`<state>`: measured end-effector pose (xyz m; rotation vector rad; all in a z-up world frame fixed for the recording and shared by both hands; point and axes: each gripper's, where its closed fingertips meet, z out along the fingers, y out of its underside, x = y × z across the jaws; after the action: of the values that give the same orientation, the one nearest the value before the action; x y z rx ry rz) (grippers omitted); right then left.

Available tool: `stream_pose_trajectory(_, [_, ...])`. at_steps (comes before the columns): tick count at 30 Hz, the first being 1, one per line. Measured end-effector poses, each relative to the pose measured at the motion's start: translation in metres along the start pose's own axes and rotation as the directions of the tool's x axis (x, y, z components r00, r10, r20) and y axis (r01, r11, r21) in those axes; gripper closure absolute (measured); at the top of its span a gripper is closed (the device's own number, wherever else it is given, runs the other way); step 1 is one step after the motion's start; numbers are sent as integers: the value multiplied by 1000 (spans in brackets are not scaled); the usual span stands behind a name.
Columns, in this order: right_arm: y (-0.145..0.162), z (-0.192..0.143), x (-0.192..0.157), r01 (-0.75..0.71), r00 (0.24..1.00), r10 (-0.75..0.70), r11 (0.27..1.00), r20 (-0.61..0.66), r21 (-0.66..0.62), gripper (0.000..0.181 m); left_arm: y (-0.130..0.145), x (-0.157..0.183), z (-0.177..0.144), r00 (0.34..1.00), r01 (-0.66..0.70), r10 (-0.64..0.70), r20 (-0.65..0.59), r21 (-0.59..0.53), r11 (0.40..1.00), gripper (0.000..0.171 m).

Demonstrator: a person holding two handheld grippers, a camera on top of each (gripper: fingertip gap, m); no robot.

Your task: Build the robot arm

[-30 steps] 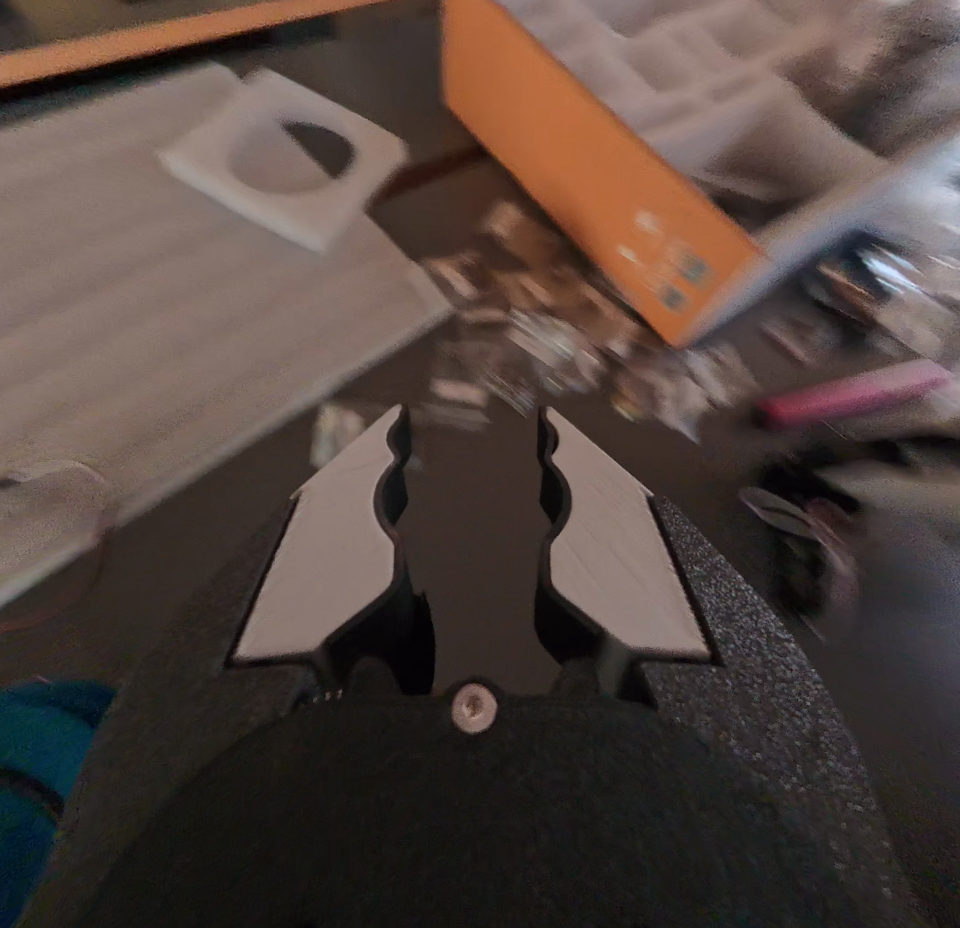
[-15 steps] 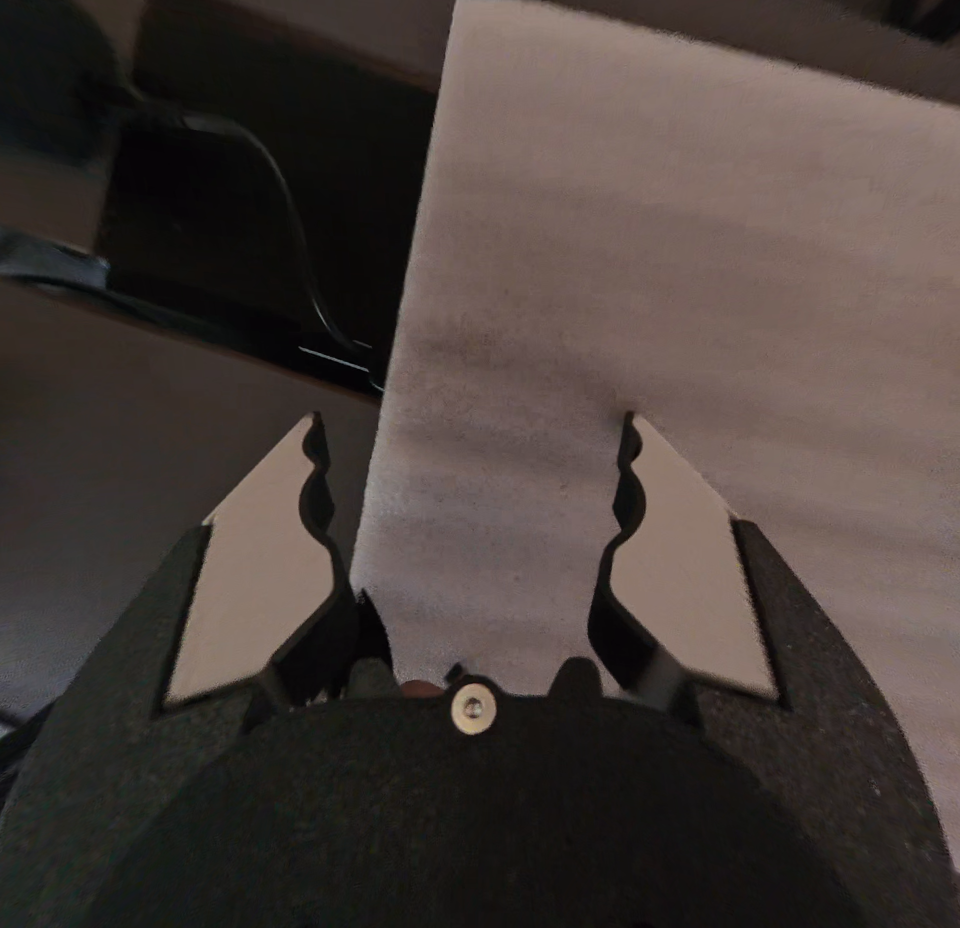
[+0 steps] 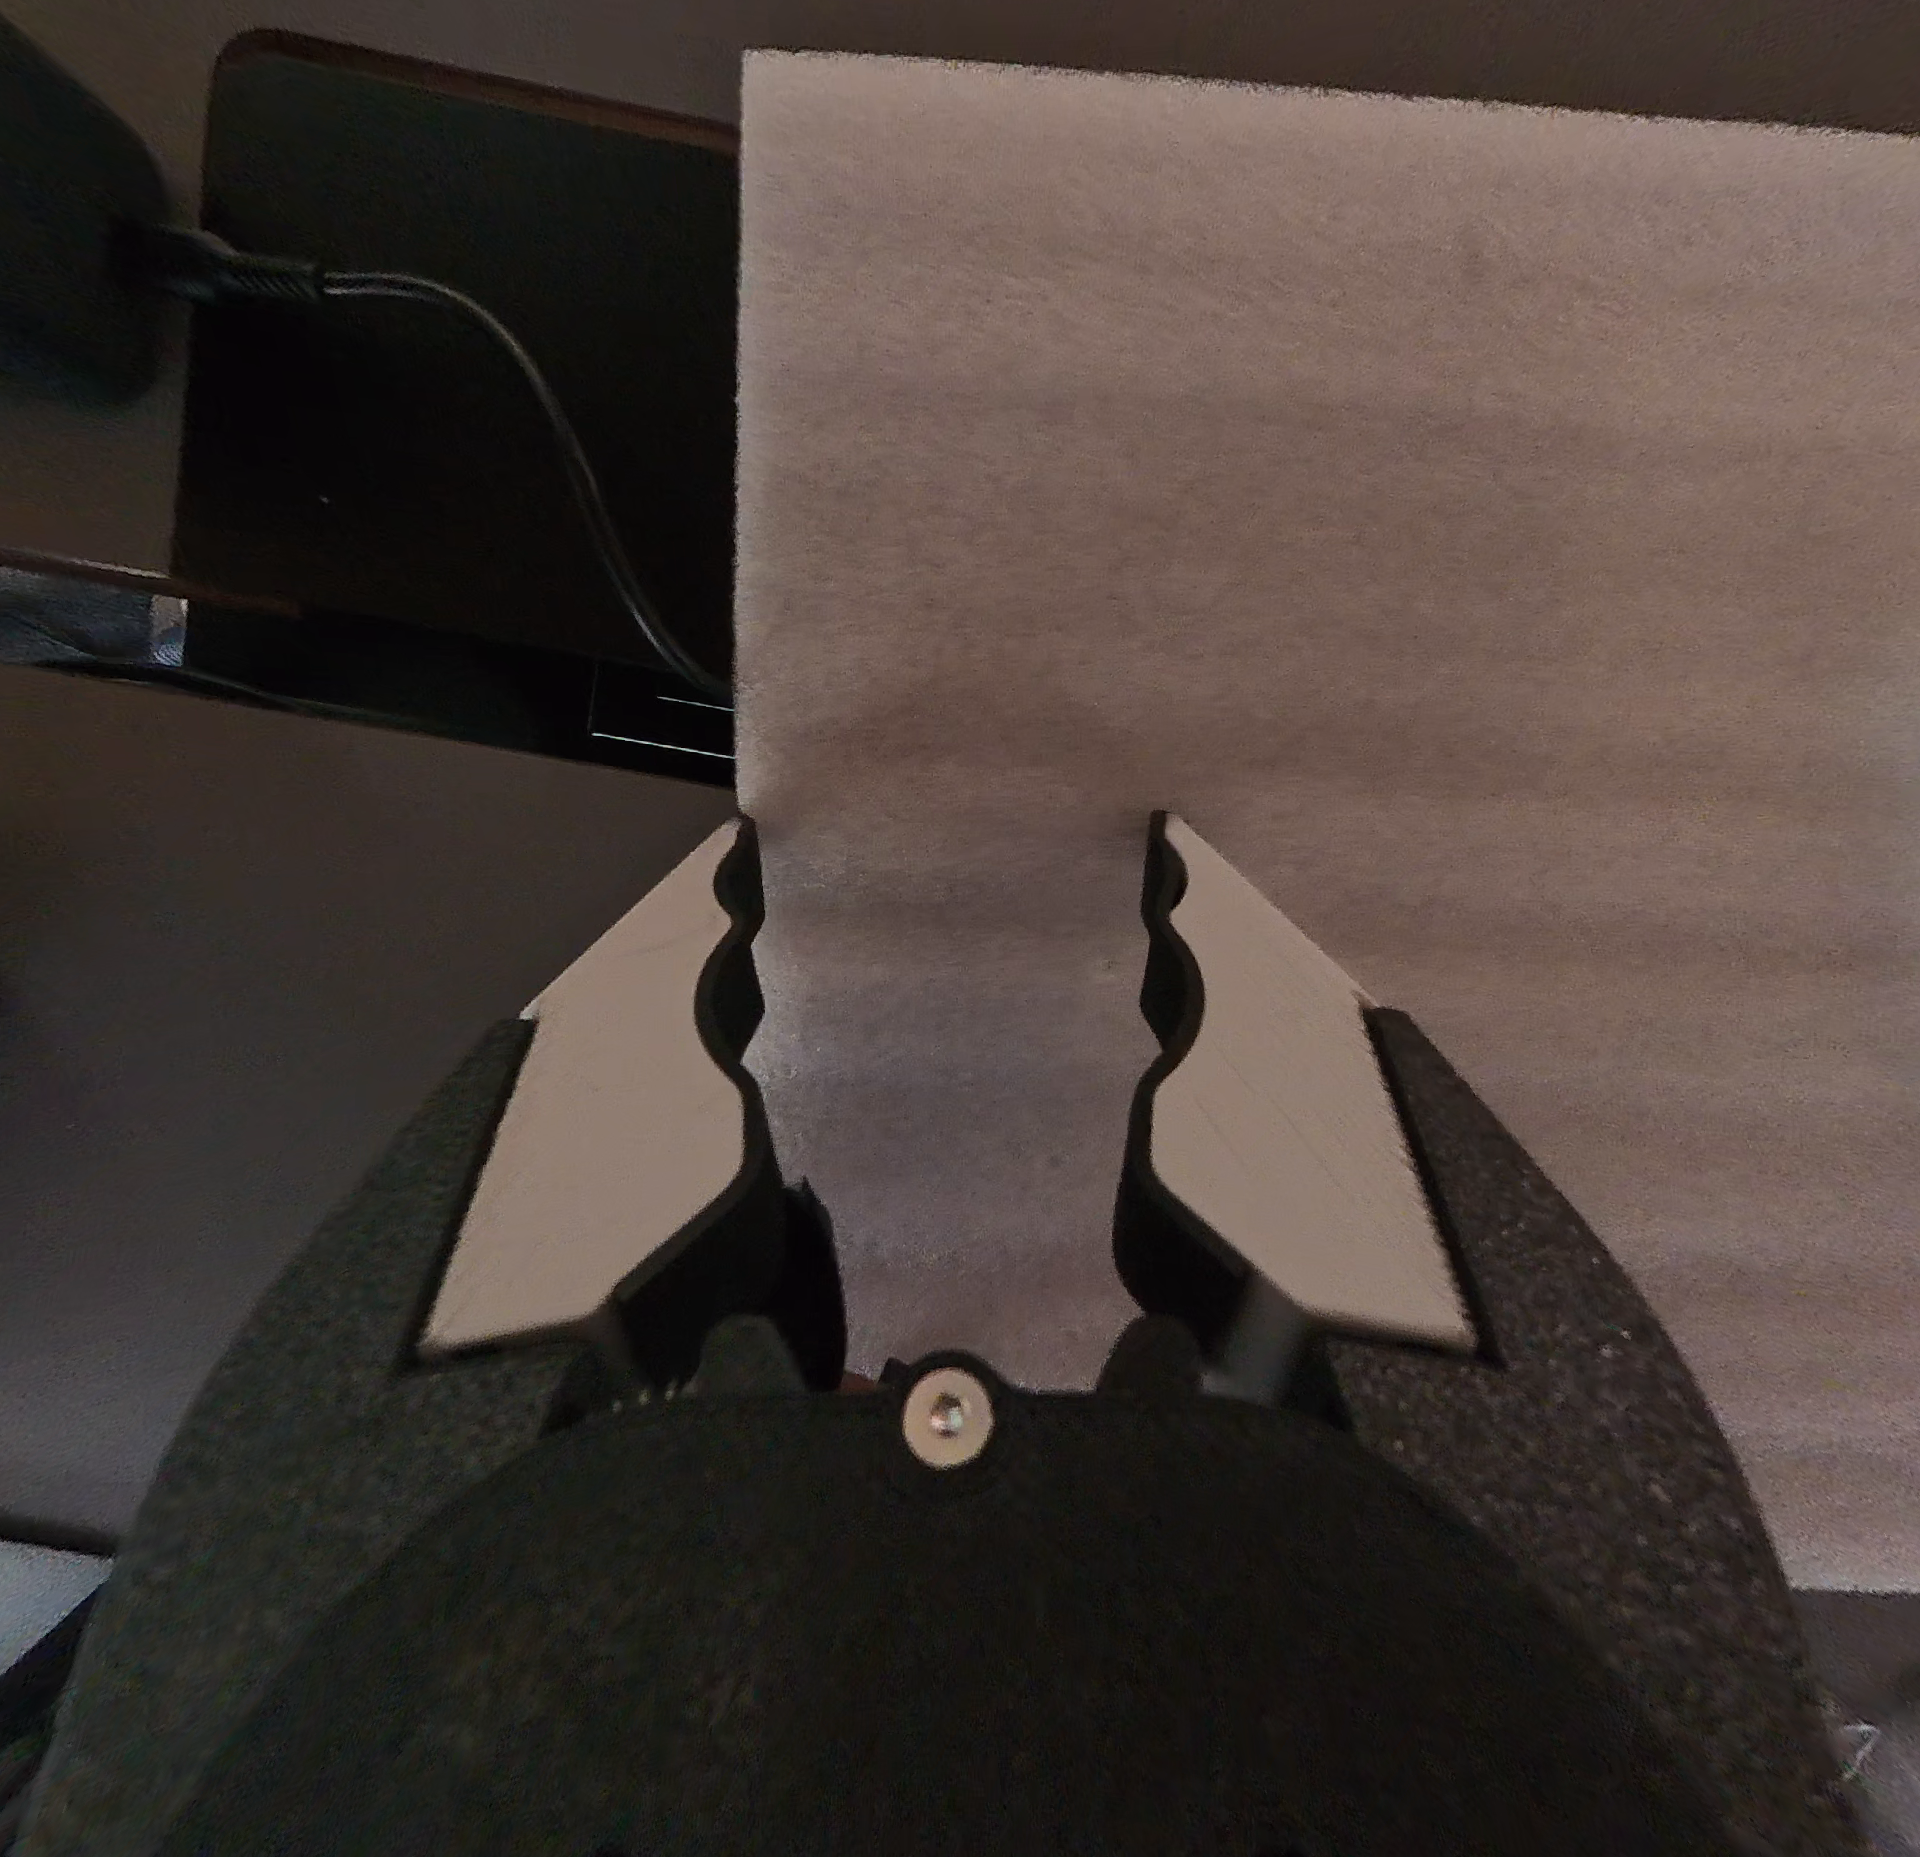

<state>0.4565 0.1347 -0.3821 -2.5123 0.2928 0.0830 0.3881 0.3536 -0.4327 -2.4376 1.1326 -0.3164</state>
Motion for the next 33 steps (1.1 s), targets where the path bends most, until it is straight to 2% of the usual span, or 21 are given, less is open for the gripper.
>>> stream_pose_trajectory(1, [-1,21,8,11,1000,-12,998,-18,-54,119,0,-1,-1,1000,-1,1,5,0,1000,105])
stream_pose_trajectory(3, [-4,47,22,33,997,-41,994,-72,-109,117,-6,-15,-9,995,-37,34,89,31,999,163])
stream_pose_trajectory(4, [-13,49,29,64,992,-73,994,-101,-84,124,-11,-19,-14,992,-74,67,105,59,995,164])
stream_pose_trajectory(5, [-17,50,33,70,991,-78,995,-113,-74,139,-13,-13,-15,996,-71,67,55,72,995,165])
stream_pose_trajectory(6, [-18,52,37,56,992,-64,995,-107,-78,150,-12,-8,-12,999,-38,38,1,61,997,165])
stream_pose_trajectory(7, [-15,53,42,30,994,-40,995,-99,-100,153,-9,-8,-7,1000,-14,15,-16,43,999,165])
stream_pose_trajectory(8, [-11,53,44,13,997,-22,992,-72,-122,166,-8,-10,-3,1000,-3,3,-9,34,999,165])
stream_pose_trajectory(10, [-9,47,50,-15,999,11,990,-35,-138,167,-7,-9,0,1000,16,-17,9,46,999,164])
stream_pose_trajectory(13, [-17,21,85,-42,988,24,993,-153,-112,169,-11,-6,-3,998,-21,17,59,66,998,158])
stream_pose_trajectory(14, [-20,13,94,-70,983,50,992,-179,-106,170,-12,-7,-2,997,-28,23,80,64,998,142])
stream_pose_trajectory(17, [-7,9,116,-159,964,112,970,-243,-182,169,-22,-13,-4,994,14,-24,110,92,996,114])
stream_pose_trajectory(19, [5,19,118,-232,956,177,944,-233,-236,169,-32,-13,-13,994,80,-90,63,144,986,106])
stream_pose_trajectory(20, [5,23,125,-232,948,168,946,-269,-228,169,-32,-13,-16,992,111,-118,43,141,984,95])
stream_pose_trajectory(22, [10,31,125,-255,944,184,934,-276,-250,167,-28,-7,-13,993,119,-119,-1,91,989,89])
stream_pose_trajectory(24, [2,26,125,-261,936,193,941,-293,-214,160,-12,0,3,996,83,-83,-27,-24,996,77])
stream_pose_trajectory(26, [-17,16,122,-241,935,189,960,-299,-144,150,-13,4,9,1000,14,-14,-8,-16,1000,87])
stream_pose_trajectory(27, [-28,9,117,-216,941,179,971,-286,-100,145,-13,11,10,999,1,-2,-38,-24,1000,100])
stream_pose_trajectory(28, [-39,5,108,-180,955,157,981,-250,-71,148,-13,19,10,996,7,-9,-94,-27,1000,115])
stream_pose_trajectory(30, [-51,6,62,-64,997,62,997,-43,-52,158,-12,26,11,988,19,-24,-155,-38,999,116])
stream_pose_trajectory(31, [-47,11,41,-22,999,25,997,45,-70,158,-12,27,11,985,17,-23,-169,-38,999,116])
stream_pose_trajectory(33, [-28,29,24,29,995,-12,986,101,-165,154,-12,28,12,978,25,-33,-206,-42,999,117])
